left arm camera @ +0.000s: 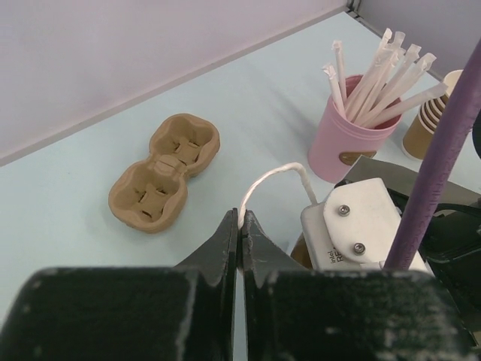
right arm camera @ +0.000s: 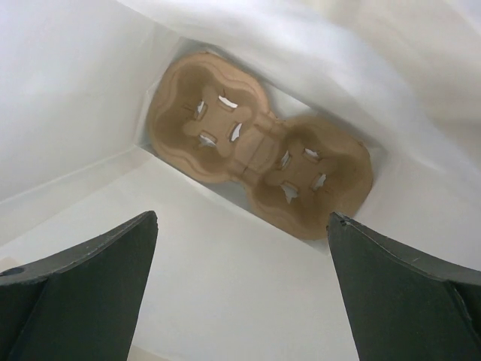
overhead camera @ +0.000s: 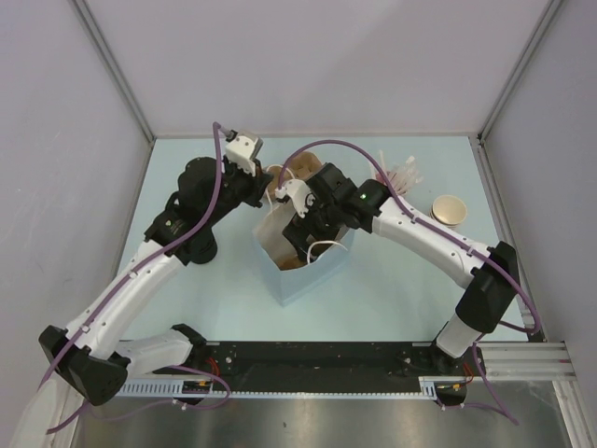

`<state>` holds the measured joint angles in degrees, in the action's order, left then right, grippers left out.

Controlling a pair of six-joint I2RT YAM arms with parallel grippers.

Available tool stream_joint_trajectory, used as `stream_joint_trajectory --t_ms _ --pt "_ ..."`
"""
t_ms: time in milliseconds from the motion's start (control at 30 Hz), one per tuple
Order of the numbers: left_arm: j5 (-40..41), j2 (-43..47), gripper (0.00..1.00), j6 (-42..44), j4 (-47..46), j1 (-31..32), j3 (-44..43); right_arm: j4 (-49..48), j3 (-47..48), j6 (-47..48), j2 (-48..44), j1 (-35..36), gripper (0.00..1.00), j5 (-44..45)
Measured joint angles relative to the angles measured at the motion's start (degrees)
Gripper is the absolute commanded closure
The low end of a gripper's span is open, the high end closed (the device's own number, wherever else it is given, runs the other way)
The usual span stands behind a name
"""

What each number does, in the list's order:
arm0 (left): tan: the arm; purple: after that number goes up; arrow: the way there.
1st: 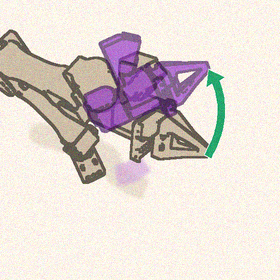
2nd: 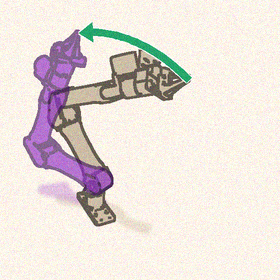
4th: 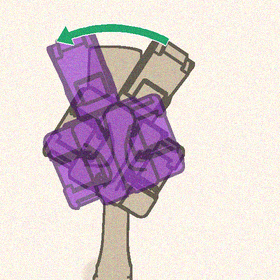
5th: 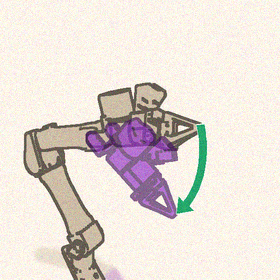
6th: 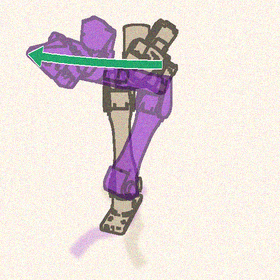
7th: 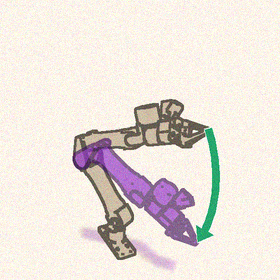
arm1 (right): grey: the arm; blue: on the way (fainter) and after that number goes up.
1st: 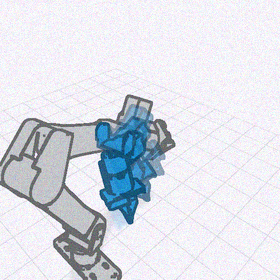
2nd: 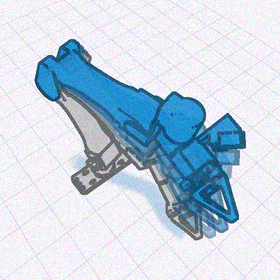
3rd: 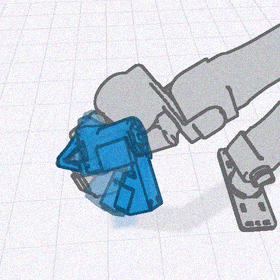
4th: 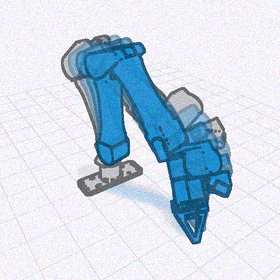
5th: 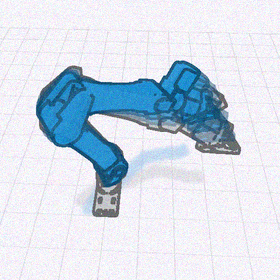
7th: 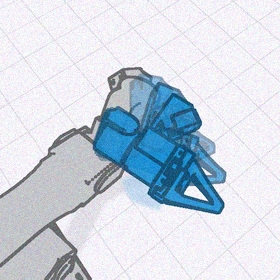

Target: Pack the takeout coffee

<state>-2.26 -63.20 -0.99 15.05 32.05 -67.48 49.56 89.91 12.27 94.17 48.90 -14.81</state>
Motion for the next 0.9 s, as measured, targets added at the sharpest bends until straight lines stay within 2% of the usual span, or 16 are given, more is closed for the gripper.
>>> stream_joint_trajectory --t_ms 333,600,767,900 --pt "0.04 0.55 0.96 0.0 -0.61 -0.26 0.44 2.58 4.35 1.97 -0.87 0.0 0.0 0.11" --pt "0.07 0.76 0.96 0.0 -0.92 -0.72 1.05 3.5 10.82 4.98 -6.6 -0.72 0.0 -0.98" --pt "0.04 0.94 0.95 0.0 -1.01 -0.96 1.16 3.48 12.31 6.01 -9.92 -3.8 0.0 -2.89" --pt "0.04 1.07 0.89 0.0 -1.03 -1.07 1.16 3.52 12.44 7.39 -12.07 -6.01 0.0 -4.79"
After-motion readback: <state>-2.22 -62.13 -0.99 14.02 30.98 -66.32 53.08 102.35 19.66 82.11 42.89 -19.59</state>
